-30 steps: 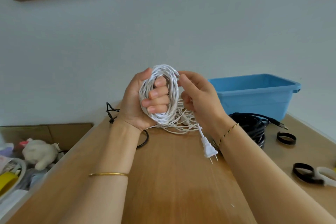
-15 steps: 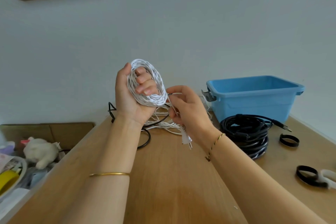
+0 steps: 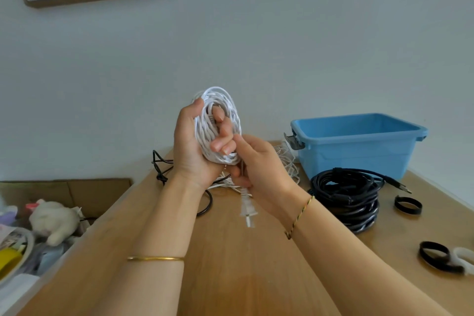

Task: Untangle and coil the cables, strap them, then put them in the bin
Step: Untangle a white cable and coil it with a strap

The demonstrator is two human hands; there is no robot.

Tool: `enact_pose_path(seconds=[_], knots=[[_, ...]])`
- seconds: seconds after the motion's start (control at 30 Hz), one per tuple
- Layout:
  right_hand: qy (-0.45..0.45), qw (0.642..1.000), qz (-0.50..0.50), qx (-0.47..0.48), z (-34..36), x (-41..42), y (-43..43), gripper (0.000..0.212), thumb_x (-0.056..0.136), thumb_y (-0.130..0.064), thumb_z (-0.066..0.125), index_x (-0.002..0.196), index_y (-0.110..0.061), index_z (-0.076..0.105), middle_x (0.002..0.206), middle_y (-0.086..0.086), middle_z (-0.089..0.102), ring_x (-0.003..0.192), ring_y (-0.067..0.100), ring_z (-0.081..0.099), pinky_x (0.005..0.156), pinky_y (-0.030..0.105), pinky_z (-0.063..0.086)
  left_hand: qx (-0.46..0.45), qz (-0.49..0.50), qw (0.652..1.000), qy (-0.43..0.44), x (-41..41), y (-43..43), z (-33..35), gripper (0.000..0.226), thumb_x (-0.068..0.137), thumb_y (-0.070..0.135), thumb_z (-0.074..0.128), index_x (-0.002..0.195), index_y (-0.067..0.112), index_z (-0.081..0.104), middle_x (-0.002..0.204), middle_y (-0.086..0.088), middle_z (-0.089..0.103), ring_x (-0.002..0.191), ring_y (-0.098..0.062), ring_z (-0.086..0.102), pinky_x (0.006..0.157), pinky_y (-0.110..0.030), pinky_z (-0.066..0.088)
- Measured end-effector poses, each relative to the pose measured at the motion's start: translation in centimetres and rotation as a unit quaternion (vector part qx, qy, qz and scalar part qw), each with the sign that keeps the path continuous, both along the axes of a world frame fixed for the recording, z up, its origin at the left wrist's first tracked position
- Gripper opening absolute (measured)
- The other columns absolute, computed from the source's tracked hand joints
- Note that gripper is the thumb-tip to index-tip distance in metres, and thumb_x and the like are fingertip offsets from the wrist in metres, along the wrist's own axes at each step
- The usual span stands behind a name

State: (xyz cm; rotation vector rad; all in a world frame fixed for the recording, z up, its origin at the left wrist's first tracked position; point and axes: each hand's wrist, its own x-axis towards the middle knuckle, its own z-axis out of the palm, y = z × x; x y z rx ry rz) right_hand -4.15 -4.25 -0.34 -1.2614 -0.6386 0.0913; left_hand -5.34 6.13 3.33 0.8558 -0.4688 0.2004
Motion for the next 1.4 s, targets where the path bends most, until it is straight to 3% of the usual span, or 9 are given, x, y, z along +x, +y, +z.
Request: enact_pose_path(seconds=[0.2, 0.37, 0.67, 0.77, 0.87, 1.03, 1.17, 1.3, 1.4], knots=[[0.030, 0.999, 0.028, 0.003, 0.1, 1.0, -1.0, 0.017, 0.101, -0.022, 0.042, 0.091, -0.009, 0.049, 0.056, 0.004, 0.034, 0.042, 0.008, 0.029, 0.038, 0.018, 0.020, 0.054, 0.022, 0.998, 0.006, -0.1, -0.7, 0.0, 0.028, 0.076, 0.035, 0.048, 0.061, 0.011, 0.048, 0.056, -0.005, 0.053, 0.043, -0.012, 0.041, 0.050, -0.022, 0.044], [0.076, 0.993, 0.092, 0.013, 0.7, 1.1, -1.9, 0.025, 0.098, -0.015, 0.044, 0.073, -0.011, 0.047, 0.060, 0.002, 0.033, 0.045, 0.007, 0.028, 0.040, 0.019, 0.014, 0.082, 0.027, 0.996, 0.011, -0.2, -1.0, 0.1, 0.030, 0.074, 0.036, 0.048, 0.057, 0.011, 0.051, 0.058, -0.006, 0.054, 0.047, -0.014, 0.045, 0.052, -0.023, 0.047], [-0.064, 0.986, -0.101, -0.119, 1.9, 1.2, -3.1, 0.023, 0.099, -0.012, 0.039, 0.077, -0.012, 0.044, 0.055, 0.002, 0.029, 0.040, 0.007, 0.023, 0.039, 0.021, 0.020, 0.123, 0.077, 0.989, 0.031, 0.2, -1.4, -0.5, 0.039, 0.080, 0.038, 0.046, 0.061, 0.008, 0.062, 0.060, -0.008, 0.056, 0.060, -0.018, 0.055, 0.064, -0.030, 0.049], [-0.107, 0.964, -0.174, -0.169, 2.4, 1.2, -4.0, 0.021, 0.098, -0.014, 0.041, 0.077, -0.011, 0.041, 0.054, -0.002, 0.031, 0.042, 0.006, 0.026, 0.040, 0.022, 0.024, 0.122, 0.093, 0.987, 0.042, 0.1, -2.0, -0.7, 0.046, 0.090, 0.031, 0.037, 0.061, 0.013, 0.068, 0.064, -0.004, 0.062, 0.062, -0.017, 0.058, 0.070, -0.035, 0.046], [-0.166, 0.925, -0.240, -0.244, 3.0, 1.2, -5.1, 0.029, 0.098, -0.014, 0.041, 0.070, -0.012, 0.034, 0.059, -0.002, 0.034, 0.051, 0.011, 0.028, 0.047, 0.024, 0.027, 0.129, 0.075, 0.987, 0.060, 0.1, -1.9, -0.8, 0.034, 0.091, 0.028, 0.037, 0.081, 0.008, 0.063, 0.073, -0.009, 0.061, 0.068, -0.020, 0.056, 0.073, -0.036, 0.043], [-0.221, 0.861, -0.284, -0.360, 3.1, -0.1, -7.6, 0.027, 0.099, -0.020, 0.038, 0.073, -0.014, 0.034, 0.070, -0.001, 0.044, 0.060, 0.015, 0.037, 0.051, 0.022, 0.031, 0.236, 0.000, 0.970, 0.059, -0.5, -1.7, -1.5, 0.045, 0.082, 0.026, 0.062, 0.116, -0.003, 0.057, 0.102, -0.021, 0.064, 0.093, -0.032, 0.062, 0.087, -0.044, 0.050], [-0.240, 0.846, -0.297, -0.371, 2.4, -2.0, -8.8, 0.021, 0.100, -0.022, 0.037, 0.087, -0.006, 0.042, 0.076, 0.005, 0.052, 0.070, 0.027, 0.049, 0.064, 0.040, 0.042, 0.281, 0.064, 0.957, 0.042, -1.5, -3.5, -1.9, 0.021, 0.080, -0.008, 0.058, 0.097, 0.004, 0.064, 0.087, -0.014, 0.071, 0.083, -0.025, 0.067, 0.080, -0.039, 0.053], [-0.250, 0.845, -0.311, -0.357, 1.6, -3.3, -9.6, 0.019, 0.100, -0.019, 0.037, 0.088, -0.005, 0.041, 0.074, 0.004, 0.049, 0.068, 0.025, 0.045, 0.060, 0.035, 0.036, 0.288, 0.061, 0.954, 0.050, -2.3, -4.6, -1.7, 0.023, 0.075, -0.010, 0.046, 0.080, 0.005, 0.063, 0.076, -0.011, 0.069, 0.082, -0.024, 0.066, 0.072, -0.032, 0.054], [-0.243, 0.852, -0.302, -0.351, 0.9, -3.5, -10.0, 0.019, 0.099, -0.017, 0.038, 0.082, -0.008, 0.038, 0.071, 0.001, 0.045, 0.064, 0.018, 0.037, 0.053, 0.026, 0.030, 0.298, 0.050, 0.950, 0.081, -2.6, -4.7, -2.0, 0.023, 0.071, -0.007, 0.047, 0.086, -0.005, 0.063, 0.084, -0.017, 0.070, 0.084, -0.028, 0.067, 0.075, -0.034, 0.055]])
